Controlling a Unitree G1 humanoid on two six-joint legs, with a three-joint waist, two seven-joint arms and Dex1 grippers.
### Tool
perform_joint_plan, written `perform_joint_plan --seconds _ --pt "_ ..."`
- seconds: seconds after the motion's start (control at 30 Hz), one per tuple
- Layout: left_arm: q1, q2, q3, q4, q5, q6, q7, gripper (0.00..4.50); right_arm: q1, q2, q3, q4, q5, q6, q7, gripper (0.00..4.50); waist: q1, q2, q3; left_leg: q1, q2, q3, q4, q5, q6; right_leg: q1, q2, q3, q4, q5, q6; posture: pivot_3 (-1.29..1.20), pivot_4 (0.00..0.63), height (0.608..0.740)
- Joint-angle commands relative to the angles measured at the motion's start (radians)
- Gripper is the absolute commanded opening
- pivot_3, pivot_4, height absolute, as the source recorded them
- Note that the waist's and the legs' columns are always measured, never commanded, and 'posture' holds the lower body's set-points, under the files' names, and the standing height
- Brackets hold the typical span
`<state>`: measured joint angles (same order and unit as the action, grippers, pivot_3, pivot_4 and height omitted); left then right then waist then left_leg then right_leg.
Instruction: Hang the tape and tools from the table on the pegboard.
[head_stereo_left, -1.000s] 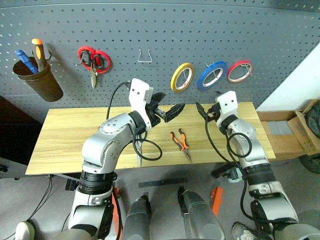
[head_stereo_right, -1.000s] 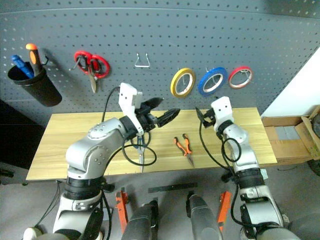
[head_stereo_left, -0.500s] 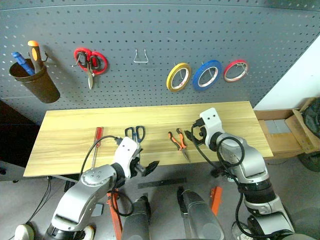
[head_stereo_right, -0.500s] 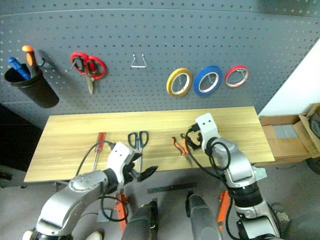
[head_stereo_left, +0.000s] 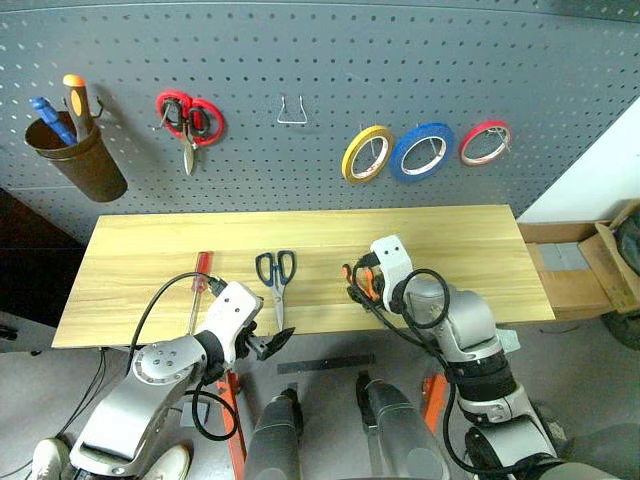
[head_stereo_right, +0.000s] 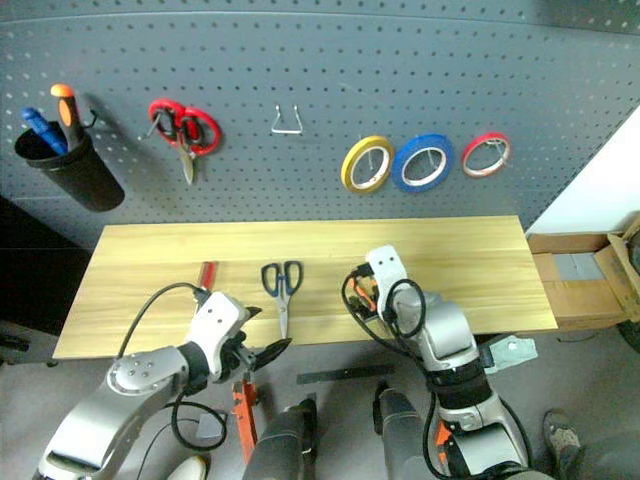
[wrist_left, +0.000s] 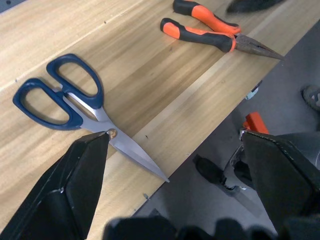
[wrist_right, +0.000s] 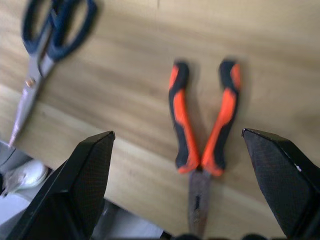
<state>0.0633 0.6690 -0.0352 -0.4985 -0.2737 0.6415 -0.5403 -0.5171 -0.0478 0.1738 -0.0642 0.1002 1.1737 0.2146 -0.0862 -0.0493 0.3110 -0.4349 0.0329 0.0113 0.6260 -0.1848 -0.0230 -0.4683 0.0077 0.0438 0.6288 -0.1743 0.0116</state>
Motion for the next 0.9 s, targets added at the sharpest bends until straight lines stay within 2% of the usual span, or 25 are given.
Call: perform_joint_plan --seconds 0.03,0.37,0.77,0.9 --pt "-0.019 -0.008 -0.002 -0.005 0.008 -0.022 -0.01 4.5 0.004 0.019 -0.02 0.059 -0.006 -0.061 -0.026 4.45 0.0 0.0 0.0 0.0 0.0 0.0 0.0 0.0 0.0 0.0 0.0 0.0 0.0 0.0 0.0 -0.07 0.309 0.74" --pt "-0.037 -0.022 -0.003 -0.019 0.007 -0.011 -0.014 4.5 -0.059 0.069 -0.04 0.226 -0.019 -0.172 -0.089 4.45 -0.001 0.0 0.0 0.0 -0.001 0.0 0.001 0.0 0.0 0.0 0.001 0.0 0.0 0.0 0.0 -0.06 0.303 0.74" --pt "-0.052 -0.035 -0.014 -0.022 -0.001 -0.007 -0.035 4.5 -0.074 0.083 -0.047 0.339 -0.022 -0.194 -0.085 4.45 0.001 0.0 0.0 0.0 -0.001 -0.001 0.001 0.0 0.0 0.0 0.002 0.0 0.0 0.0 0.0 -0.05 0.313 0.74" --pt "-0.058 -0.035 -0.007 -0.014 0.001 -0.009 -0.039 4.5 -0.066 0.083 -0.04 0.339 -0.025 -0.2 -0.079 3.18 0.001 0.0 0.0 0.0 -0.001 -0.001 0.0 0.0 0.0 0.0 0.003 -0.001 0.0 0.0 0.0 -0.05 0.315 0.74"
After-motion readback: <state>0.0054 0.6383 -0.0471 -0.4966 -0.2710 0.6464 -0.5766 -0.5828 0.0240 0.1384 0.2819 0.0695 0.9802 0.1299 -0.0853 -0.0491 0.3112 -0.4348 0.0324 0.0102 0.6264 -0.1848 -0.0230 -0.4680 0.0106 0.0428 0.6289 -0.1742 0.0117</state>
